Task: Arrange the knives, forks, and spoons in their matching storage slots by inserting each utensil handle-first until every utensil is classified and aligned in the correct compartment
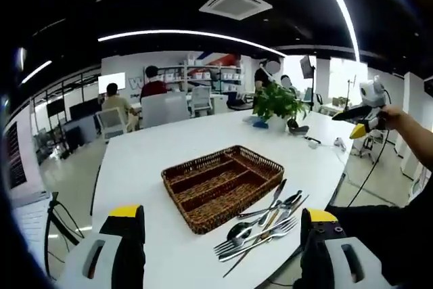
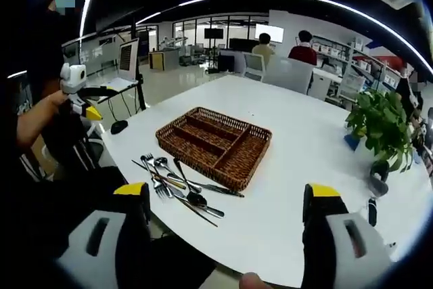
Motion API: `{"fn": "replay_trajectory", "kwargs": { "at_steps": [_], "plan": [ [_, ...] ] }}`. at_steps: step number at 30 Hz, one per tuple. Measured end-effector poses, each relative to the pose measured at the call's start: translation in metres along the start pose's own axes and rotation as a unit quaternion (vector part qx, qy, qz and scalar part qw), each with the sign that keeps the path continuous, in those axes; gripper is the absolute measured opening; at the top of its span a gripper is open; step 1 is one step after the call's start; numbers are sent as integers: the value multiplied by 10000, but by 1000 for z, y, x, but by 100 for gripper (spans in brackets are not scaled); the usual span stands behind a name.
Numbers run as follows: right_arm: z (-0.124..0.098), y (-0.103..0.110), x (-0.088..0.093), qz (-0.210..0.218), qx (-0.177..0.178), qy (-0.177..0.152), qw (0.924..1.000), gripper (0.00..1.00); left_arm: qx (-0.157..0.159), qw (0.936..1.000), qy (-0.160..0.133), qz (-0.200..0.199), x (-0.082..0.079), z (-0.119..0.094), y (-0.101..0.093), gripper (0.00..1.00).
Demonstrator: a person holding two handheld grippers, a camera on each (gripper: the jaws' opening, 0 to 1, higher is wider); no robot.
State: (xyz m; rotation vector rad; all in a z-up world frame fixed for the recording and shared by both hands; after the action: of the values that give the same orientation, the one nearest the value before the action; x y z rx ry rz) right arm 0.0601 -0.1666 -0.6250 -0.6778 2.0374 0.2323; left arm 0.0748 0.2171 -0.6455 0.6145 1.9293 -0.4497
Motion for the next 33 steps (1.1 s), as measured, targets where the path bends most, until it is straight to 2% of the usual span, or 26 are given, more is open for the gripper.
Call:
{"fn": "replay_trajectory", "kwargs": {
  "at_steps": [6, 9, 13, 17, 26, 33],
  "plan": [
    [-7, 9, -1, 39, -22, -205, 9998, 95, -46, 9998, 15, 182, -4, -6, 1, 100],
    [-7, 9, 3, -23, 52, -87, 9999, 96, -20, 9998, -103, 178, -10, -11, 0, 100],
    [-11, 9, -2, 28, 34, -189, 9998, 96, -70, 9996, -46, 262, -7, -10, 4, 100],
    [-6, 8, 3, -130, 43, -36, 9999, 96, -53, 9995, -89, 299, -9, -10, -1, 100],
    [-3, 11, -11, -182, -23, -177, 9997, 95, -44, 9995, -114, 287, -10, -12, -2, 100],
    [3, 14, -6, -228, -80, -95, 9997, 95, -39, 9996, -45, 287, -2, -12, 1, 100]
  ]
}}
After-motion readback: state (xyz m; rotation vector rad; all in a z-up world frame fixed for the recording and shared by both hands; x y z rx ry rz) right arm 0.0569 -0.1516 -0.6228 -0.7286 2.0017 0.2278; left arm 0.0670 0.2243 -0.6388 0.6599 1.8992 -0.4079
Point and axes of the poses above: the point that each gripper's makers call its tool centre point, and the gripper's own axes: z roughly forward along the fingers, y roughly to its left, x roughly out of its underside, the point moved 3 cm from there along -z, roughly backward along the fingers, and after that the axes turned 3 degrees about -z, right-handed, at the moved point
